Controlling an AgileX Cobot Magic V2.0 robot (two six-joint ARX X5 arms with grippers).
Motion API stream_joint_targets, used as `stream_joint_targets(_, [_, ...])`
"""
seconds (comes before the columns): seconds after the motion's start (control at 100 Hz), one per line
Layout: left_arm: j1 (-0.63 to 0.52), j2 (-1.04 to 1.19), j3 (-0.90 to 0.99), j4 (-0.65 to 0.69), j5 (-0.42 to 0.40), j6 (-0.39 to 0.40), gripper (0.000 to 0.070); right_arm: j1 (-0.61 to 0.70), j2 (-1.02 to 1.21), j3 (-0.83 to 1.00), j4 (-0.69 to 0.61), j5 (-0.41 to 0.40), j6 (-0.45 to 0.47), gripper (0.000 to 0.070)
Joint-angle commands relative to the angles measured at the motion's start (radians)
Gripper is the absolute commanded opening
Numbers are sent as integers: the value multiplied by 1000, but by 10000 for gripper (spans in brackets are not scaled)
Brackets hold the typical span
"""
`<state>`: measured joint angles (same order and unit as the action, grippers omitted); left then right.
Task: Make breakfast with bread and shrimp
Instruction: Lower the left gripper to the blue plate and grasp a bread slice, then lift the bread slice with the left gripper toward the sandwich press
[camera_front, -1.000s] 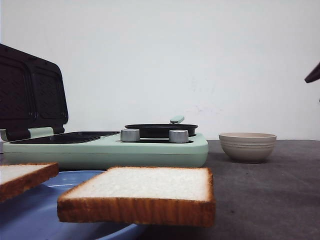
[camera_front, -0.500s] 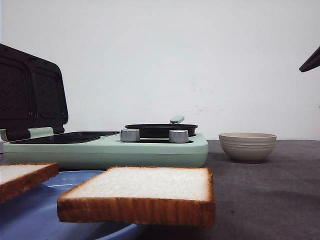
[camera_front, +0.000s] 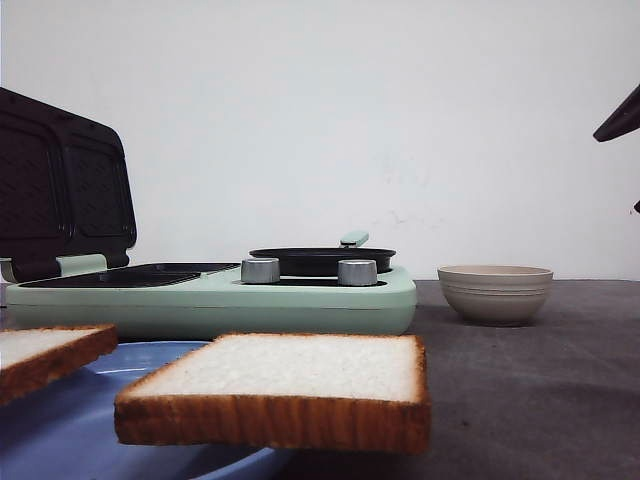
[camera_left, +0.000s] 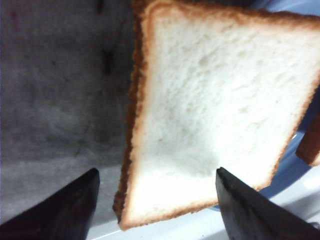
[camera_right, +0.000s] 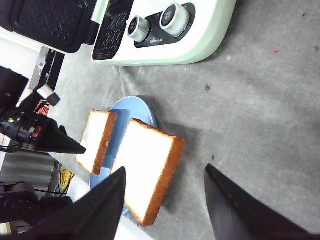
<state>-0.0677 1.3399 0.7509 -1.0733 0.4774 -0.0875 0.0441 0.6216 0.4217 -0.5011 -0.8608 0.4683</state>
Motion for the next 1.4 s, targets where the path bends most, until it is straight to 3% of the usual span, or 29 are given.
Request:
stream_joint_targets(0.0, [-8,23,14,0,11,20,406,2,4,16,5,-4,-16,306])
stream_joint_targets(0.33, [-31,61,14,23,55,25,405,2,4,16,5,-4,-24,306])
stream_joint_targets(0.42, [-31,61,14,25,54,27,374,2,4,16,5,-4,-24,306])
stream_joint_targets(0.51, [-31,61,14,26,54,29,251,2,4,16,5,-3,-24,306])
stream_joint_targets(0.63, [-31,61,14,26,54,40,0,2,4,16,5,-3,-24,306])
stream_joint_targets(0.96, [-31,32,22,25,55,47,2,2,4,16,5,-3,-24,306])
stream_joint_targets(1.39, [-31,-207,53,67,55,41,2,1,4,16,5,-3,-23,306])
